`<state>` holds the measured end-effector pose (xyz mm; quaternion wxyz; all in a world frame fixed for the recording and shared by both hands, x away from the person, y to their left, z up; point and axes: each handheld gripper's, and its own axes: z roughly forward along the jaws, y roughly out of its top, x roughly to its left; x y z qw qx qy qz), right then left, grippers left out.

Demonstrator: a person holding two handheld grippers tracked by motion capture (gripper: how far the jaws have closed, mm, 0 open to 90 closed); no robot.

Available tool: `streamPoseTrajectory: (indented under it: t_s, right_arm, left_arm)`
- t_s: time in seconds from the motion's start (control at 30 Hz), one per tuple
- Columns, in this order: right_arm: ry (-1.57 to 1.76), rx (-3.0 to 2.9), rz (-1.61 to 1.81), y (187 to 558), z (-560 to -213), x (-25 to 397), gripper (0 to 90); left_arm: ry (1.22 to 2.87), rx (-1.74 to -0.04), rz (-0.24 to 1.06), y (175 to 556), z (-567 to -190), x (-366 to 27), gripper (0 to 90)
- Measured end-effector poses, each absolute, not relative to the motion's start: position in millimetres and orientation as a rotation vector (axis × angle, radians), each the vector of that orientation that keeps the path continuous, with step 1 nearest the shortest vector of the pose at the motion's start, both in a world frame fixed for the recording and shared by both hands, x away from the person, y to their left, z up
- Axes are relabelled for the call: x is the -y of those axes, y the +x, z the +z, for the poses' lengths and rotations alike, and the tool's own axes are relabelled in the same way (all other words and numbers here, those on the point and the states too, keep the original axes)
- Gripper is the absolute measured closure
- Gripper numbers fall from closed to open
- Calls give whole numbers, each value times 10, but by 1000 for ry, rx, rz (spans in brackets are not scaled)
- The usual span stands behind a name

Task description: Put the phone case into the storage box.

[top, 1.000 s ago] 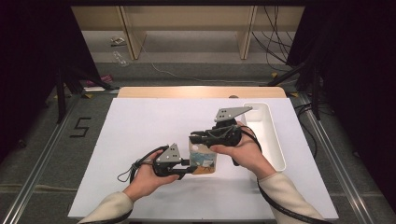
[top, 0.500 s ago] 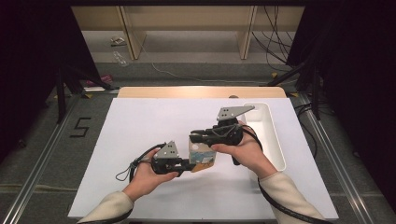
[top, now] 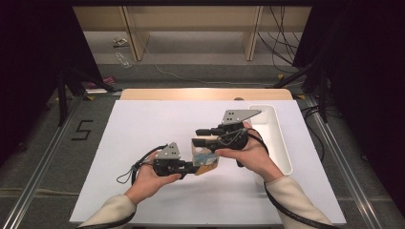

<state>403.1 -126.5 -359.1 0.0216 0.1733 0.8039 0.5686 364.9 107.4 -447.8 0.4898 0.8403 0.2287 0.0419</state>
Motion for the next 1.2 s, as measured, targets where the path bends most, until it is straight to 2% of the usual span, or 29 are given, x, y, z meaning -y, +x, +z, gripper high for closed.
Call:
streamPoseTrajectory:
  t_s: [0.23, 0.3, 0.63, 1.0, 1.2]
  right_arm:
    - [582, -2335, 1794, 4055, -3609, 1263, 200]
    - [607, -2285, 1822, 4063, -3611, 1272, 155]
    - [724, -2057, 1895, 4064, -3631, 1319, 155]
    - [753, -2036, 1835, 3941, -3778, 1323, 152]
    - [691, -2082, 1767, 3882, -3818, 1232, 111]
  left_arm:
    - [2045, -628, 170, 3637, -4444, -1076, 802]
    - [2045, -665, 189, 3639, -4444, -1086, 802]
    - [1979, -858, 280, 3658, -4410, -1178, 801]
    - [1957, -901, 300, 3649, -4402, -1184, 799]
    - [1944, -923, 313, 3647, -4388, -1197, 799]
